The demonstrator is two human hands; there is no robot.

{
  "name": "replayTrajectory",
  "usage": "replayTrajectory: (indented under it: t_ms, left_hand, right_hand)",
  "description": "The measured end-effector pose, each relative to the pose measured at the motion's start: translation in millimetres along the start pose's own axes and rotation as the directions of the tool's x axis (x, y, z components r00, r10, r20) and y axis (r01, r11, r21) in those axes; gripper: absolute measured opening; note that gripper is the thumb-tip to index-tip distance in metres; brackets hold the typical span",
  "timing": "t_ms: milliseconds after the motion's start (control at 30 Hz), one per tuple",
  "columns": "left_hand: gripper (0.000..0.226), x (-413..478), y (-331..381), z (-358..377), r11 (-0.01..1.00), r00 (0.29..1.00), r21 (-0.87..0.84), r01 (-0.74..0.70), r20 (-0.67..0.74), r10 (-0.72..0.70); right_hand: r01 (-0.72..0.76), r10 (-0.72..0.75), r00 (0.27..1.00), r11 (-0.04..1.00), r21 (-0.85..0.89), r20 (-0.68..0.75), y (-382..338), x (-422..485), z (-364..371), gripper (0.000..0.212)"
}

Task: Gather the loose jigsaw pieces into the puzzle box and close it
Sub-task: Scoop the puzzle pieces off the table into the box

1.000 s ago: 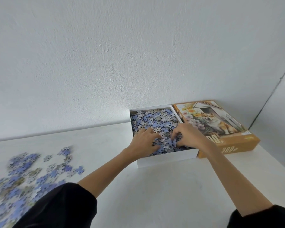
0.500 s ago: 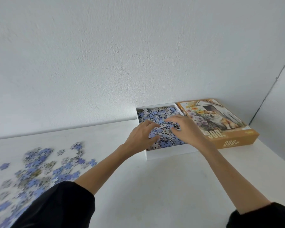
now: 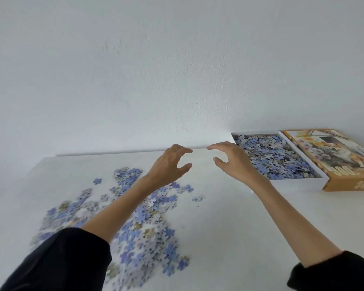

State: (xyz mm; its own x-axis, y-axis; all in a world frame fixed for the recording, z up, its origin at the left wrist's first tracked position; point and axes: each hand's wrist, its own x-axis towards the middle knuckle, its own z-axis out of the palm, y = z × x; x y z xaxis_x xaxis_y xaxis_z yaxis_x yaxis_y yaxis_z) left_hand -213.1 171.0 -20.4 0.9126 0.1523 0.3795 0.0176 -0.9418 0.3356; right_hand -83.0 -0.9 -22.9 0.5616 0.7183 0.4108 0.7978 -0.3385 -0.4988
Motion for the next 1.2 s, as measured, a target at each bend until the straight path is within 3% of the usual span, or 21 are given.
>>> replayTrajectory:
  t_ms: [167,300,367,500,600,700,800,900,967,1033,1100,1167,1200]
  left_hand:
    - [0.046,-59.1,-66.0,-38.9,0.998,0.997,-0.004,0.064,0.05,-0.064]
    - [0.077,-116.4,-110.8,-51.0,0.992,0.977,-0.076,0.101,0.196,-0.085]
    - [0.082,-143.2,-130.0,-51.9,0.989,0.956,-0.093,0.113,0.281,-0.083]
    - [0.087,-185.6,-157.6,-46.8,0.99,0.931,-0.052,0.134,0.349,-0.107]
    - [0.086,-202.6,-162.0,-34.9,0.996,0.956,0.082,0.025,0.289,-0.047]
    - [0.075,-199.7,-155.4,-27.7,0.999,0.975,-0.036,0.022,0.223,-0.014]
    - [0.059,-192.3,-147.8,-27.5,0.979,0.987,-0.194,0.062,0.159,-0.031]
    - [0.063,-187.6,-163.2,-35.7,0.964,0.988,-0.215,0.157,0.037,-0.153]
    - [0.065,-184.5,-184.9,-45.1,0.942,0.954,-0.17,0.288,-0.031,-0.298]
    - [0.055,-185.2,-209.5,-53.7,0.884,0.88,-0.015,0.467,-0.089,-0.466]
    - [0.051,-191.6,-230.2,-59.6,0.763,0.777,0.147,0.629,-0.087,-0.623]
    - [0.059,-197.6,-241.3,-59.9,0.674,0.695,0.227,0.703,-0.018,-0.719]
    - [0.063,-199.9,-244.3,-56.0,0.668,0.689,0.247,0.702,0.0,-0.725]
  right_hand:
    - [-0.018,0.011,0.998,0.994,0.112,0.059,-58.0,-11.7,57.0,0.035]
    - [-0.032,-0.013,0.966,0.985,0.168,0.258,-91.9,-39.2,106.7,0.053]
    - [-0.041,-0.015,0.942,0.987,0.158,0.336,-106.1,-52.7,129.8,0.062]
    - [-0.016,0.019,0.94,1.0,-0.011,0.341,-122.2,-69.5,169.9,0.079]
    - [-0.03,0.067,0.955,0.991,-0.133,0.288,-128.9,-70.0,188.6,0.084]
    - [-0.045,0.077,0.964,0.99,-0.132,0.253,-139.2,-66.6,198.8,0.062]
    - [-0.072,0.063,0.988,0.995,0.063,0.139,-145.2,-61.0,193.3,0.035]
    - [-0.122,0.127,0.992,0.973,0.194,-0.013,-133.5,-48.9,171.5,0.026]
    - [-0.211,0.217,0.976,0.957,0.198,-0.009,-110.8,-40.0,156.5,0.028]
    - [-0.323,0.322,0.946,0.928,0.185,0.035,-87.4,-32.8,145.5,0.037]
    - [-0.405,0.398,0.914,0.904,0.14,0.076,-71.0,-29.9,142.4,0.046]
    - [-0.411,0.406,0.906,0.911,0.018,0.123,-67.5,-30.6,146.3,0.051]
    - [-0.386,0.385,0.908,0.922,-0.022,0.164,-70.8,-31.8,149.3,0.058]
